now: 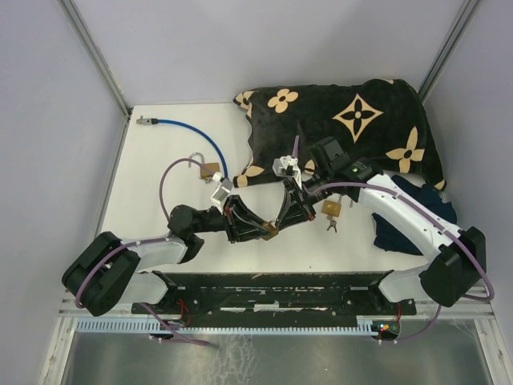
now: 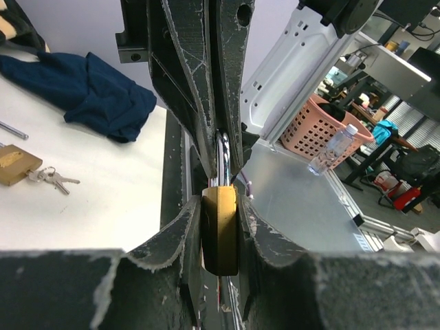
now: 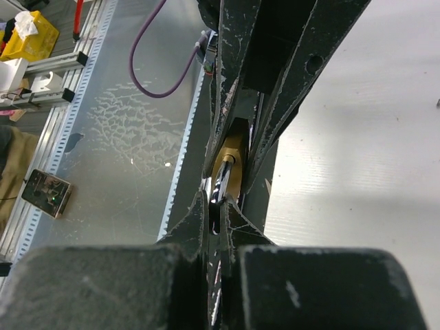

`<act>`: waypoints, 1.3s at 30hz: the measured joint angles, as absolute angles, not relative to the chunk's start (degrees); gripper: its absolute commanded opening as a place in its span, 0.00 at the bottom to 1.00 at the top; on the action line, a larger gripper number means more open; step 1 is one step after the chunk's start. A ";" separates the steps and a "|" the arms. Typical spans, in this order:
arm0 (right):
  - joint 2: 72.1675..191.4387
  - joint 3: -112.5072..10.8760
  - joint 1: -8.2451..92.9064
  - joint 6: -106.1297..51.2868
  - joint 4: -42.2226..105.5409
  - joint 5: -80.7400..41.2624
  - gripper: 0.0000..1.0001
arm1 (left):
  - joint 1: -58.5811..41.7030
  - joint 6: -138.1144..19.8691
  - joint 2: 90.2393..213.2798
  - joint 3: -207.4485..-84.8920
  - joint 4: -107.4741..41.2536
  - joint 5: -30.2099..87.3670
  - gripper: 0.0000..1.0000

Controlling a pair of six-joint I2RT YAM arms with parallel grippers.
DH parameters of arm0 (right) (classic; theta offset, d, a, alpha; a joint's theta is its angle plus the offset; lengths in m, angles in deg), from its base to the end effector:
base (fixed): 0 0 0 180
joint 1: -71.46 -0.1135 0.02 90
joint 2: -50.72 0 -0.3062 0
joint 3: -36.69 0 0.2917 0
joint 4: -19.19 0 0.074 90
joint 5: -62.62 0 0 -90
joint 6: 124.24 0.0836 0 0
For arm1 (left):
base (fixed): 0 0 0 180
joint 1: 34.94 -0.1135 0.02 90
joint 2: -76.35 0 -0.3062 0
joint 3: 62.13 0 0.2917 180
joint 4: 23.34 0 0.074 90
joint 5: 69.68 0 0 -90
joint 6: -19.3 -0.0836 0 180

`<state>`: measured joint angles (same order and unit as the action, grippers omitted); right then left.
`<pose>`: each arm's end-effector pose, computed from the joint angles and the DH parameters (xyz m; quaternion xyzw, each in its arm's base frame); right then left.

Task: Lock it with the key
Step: Lock the lock.

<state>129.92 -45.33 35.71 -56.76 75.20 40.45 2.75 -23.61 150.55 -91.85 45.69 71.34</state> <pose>0.2122 0.2482 0.3441 -0.5372 0.6020 0.5561 0.1993 0.1659 -0.2103 0.2563 0.3211 0.5160 -0.6838 0.4038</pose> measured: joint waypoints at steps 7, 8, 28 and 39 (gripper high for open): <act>132.81 -44.68 35.16 -52.34 73.17 39.49 0.02 | 2.62 -25.67 150.55 -91.85 40.09 72.09 0.03; 133.31 -44.57 35.12 -51.69 72.60 39.29 0.02 | 2.62 -26.13 150.55 -91.85 39.31 72.02 0.03; 138.07 -46.91 31.84 -67.80 70.24 23.16 0.02 | 4.04 -46.19 153.74 -91.87 27.50 58.49 0.06; 135.65 -46.51 34.09 -73.72 71.49 27.99 0.02 | 4.76 -53.75 150.63 -90.21 29.62 56.44 0.42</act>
<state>135.65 -46.51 34.09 -73.72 71.49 27.99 4.76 -53.75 150.63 -90.21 29.62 56.44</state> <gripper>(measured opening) 0.046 0.338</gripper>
